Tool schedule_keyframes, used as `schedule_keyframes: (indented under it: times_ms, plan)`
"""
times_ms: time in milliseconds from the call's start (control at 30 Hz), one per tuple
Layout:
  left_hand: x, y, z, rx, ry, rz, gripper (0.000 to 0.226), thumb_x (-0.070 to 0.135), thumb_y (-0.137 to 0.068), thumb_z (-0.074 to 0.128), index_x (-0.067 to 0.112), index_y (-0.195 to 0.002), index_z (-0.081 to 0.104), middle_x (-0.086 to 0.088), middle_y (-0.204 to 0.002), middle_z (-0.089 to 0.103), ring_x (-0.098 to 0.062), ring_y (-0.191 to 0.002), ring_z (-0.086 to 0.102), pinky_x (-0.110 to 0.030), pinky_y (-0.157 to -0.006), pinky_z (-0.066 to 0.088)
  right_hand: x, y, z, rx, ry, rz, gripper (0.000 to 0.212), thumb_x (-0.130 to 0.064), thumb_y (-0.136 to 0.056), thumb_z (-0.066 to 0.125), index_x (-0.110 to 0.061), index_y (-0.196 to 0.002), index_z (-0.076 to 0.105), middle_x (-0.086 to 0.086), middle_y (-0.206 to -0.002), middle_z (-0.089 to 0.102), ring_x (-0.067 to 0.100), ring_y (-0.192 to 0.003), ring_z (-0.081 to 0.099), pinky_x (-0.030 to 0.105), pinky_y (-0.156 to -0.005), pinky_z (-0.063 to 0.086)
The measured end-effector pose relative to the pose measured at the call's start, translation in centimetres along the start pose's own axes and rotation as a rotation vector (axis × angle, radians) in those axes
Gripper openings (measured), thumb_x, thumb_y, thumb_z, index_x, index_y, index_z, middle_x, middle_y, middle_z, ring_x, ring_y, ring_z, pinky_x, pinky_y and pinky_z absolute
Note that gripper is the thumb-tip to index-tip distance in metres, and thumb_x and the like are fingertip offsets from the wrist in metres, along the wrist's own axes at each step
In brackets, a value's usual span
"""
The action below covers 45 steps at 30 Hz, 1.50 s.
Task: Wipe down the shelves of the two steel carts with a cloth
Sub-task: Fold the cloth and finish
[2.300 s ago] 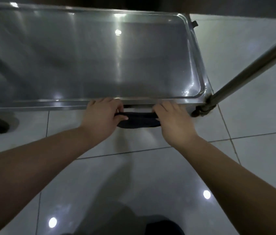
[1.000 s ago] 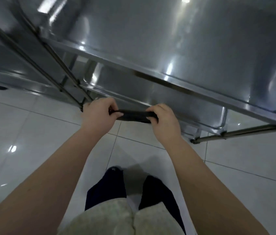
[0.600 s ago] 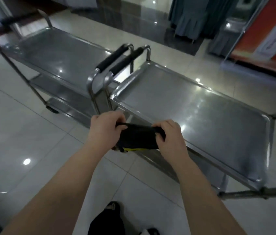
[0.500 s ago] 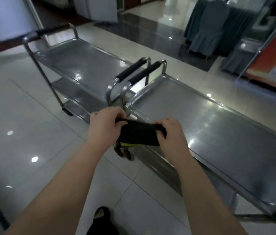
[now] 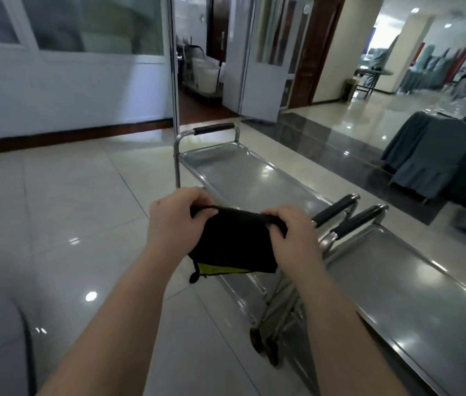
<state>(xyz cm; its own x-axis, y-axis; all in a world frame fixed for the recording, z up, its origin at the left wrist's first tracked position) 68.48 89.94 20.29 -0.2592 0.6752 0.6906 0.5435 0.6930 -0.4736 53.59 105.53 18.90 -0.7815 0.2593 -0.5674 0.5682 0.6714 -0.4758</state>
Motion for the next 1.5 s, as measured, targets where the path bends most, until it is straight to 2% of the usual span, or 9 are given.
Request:
schedule_keyframes:
  times_ms: [100,300,633,833,967,1100,1267,1367,1500]
  plan:
    - [-3.6,-2.9,-1.9,0.020,0.018,-0.035,0.007,0.028,-0.080,0.068,0.033,-0.084,0.063,0.022,-0.081,0.060,-0.004,-0.085,0.057,-0.047,-0.087,0.049,-2.0,-2.9,3.8,0.023,-0.019,-0.025,0.029,-0.003,-0.086,0.056,-0.025,-0.102,0.066,-0.011,-0.096,0.055,0.010,-0.098,0.050,0.005,-0.084,0.030]
    - [-9.2,-8.2,-2.6,0.012,-0.050,-0.110,0.012,0.028,-0.081,0.068,0.037,-0.080,0.061,0.023,-0.078,0.057,0.000,-0.082,0.052,-0.046,-0.090,0.047,-2.8,-8.2,10.4,-0.013,-0.027,0.008,0.027,-0.001,-0.085,0.058,-0.020,-0.101,0.069,-0.013,-0.093,0.054,0.013,-0.095,0.053,0.017,-0.080,0.036]
    - [-18.0,-21.0,1.5,0.101,-0.030,-0.146,0.015,0.029,-0.082,0.067,0.039,-0.086,0.057,0.025,-0.082,0.057,0.002,-0.084,0.054,-0.048,-0.087,0.049,1.2,-22.5,18.4,0.014,-0.106,-0.031,0.029,-0.004,-0.083,0.062,-0.027,-0.097,0.071,-0.029,-0.088,0.054,0.002,-0.093,0.052,0.003,-0.083,0.034]
    - [-20.3,-36.9,5.8,0.069,-0.072,-0.105,0.012,0.031,-0.083,0.066,0.039,-0.085,0.058,0.022,-0.084,0.058,-0.010,-0.087,0.057,-0.048,-0.088,0.049,6.0,-38.1,22.1,0.031,-0.180,-0.018,0.026,-0.005,-0.085,0.062,-0.027,-0.095,0.070,-0.018,-0.091,0.059,0.007,-0.094,0.055,0.021,-0.087,0.043]
    - [-21.0,-47.1,8.2,0.063,-0.074,-0.113,0.013,0.030,-0.083,0.067,0.040,-0.081,0.059,0.020,-0.084,0.060,-0.011,-0.089,0.058,-0.048,-0.091,0.048,8.3,-48.3,23.0,0.069,-0.161,-0.022,0.025,-0.006,-0.085,0.063,-0.025,-0.098,0.071,-0.016,-0.093,0.060,0.001,-0.092,0.053,0.013,-0.085,0.038]
    - [-22.4,-54.4,10.5,0.065,-0.051,-0.088,0.009,0.030,-0.084,0.066,0.037,-0.084,0.061,0.016,-0.087,0.062,-0.015,-0.091,0.058,-0.048,-0.094,0.047,9.9,-55.6,24.4,0.143,-0.121,-0.050,0.025,-0.003,-0.085,0.063,-0.021,-0.099,0.072,-0.015,-0.095,0.059,0.007,-0.096,0.051,0.007,-0.087,0.032]
    - [-25.9,-61.1,14.2,0.050,-0.052,0.000,0.010,0.028,-0.085,0.064,0.038,-0.087,0.061,0.023,-0.086,0.058,-0.008,-0.090,0.056,-0.050,-0.095,0.046,13.1,-60.4,27.7,0.125,-0.098,-0.014,0.022,-0.008,-0.086,0.064,-0.023,-0.099,0.071,-0.015,-0.095,0.061,0.005,-0.094,0.050,0.005,-0.086,0.031]
    - [-29.4,-64.6,17.0,-0.027,-0.053,0.024,0.011,0.029,-0.084,0.067,0.039,-0.085,0.062,0.026,-0.084,0.059,-0.007,-0.089,0.056,-0.049,-0.095,0.045,15.5,-62.2,30.8,0.083,-0.130,0.060,0.023,-0.009,-0.086,0.063,-0.028,-0.097,0.071,-0.020,-0.095,0.060,-0.001,-0.095,0.052,0.005,-0.085,0.034]
    - [-35.8,-69.4,20.5,-0.132,-0.022,0.012,0.017,0.027,-0.079,0.073,0.040,-0.076,0.062,0.028,-0.081,0.061,0.003,-0.083,0.055,-0.045,-0.093,0.045,18.1,-64.7,36.6,0.059,-0.167,0.196,0.029,-0.007,-0.085,0.066,-0.035,-0.090,0.068,-0.020,-0.095,0.062,-0.009,-0.097,0.053,0.000,-0.082,0.033]
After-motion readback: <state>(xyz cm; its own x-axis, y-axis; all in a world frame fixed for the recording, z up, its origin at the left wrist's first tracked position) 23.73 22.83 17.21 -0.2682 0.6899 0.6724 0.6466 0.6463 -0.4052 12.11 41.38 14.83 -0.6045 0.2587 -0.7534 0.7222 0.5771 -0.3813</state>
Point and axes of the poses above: each hand's wrist, its own y-axis away from the middle knuckle, its own z-axis out of the palm, x = y × z, the point moved 1 cm from there along -y, towards the middle knuckle
